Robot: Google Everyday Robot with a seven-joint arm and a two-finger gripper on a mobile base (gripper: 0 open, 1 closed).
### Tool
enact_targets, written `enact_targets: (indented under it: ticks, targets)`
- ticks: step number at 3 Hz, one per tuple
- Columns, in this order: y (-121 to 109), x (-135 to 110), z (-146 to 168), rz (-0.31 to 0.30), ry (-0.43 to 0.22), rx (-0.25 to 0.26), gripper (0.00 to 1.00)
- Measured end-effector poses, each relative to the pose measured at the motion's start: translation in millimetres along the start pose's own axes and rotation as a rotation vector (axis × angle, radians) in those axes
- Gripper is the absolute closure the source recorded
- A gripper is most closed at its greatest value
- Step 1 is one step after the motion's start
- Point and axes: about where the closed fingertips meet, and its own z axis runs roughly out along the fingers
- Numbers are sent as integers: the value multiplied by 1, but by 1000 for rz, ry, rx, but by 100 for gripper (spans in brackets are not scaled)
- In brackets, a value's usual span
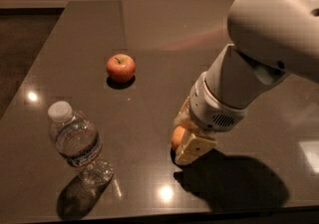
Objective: Pick orange
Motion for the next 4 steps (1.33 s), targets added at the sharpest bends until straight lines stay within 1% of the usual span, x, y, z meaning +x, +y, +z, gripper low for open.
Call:
enact_targets:
  ticks: [1,2,3,4]
  targets:
    - [-6,-1,-11,18,-2,8,64]
    - [-9,-10,-40,31,-23,22,87]
    - [-9,-32,-97,17,-72,64,100]
    - [-9,-33,-99,15,-73,67,100]
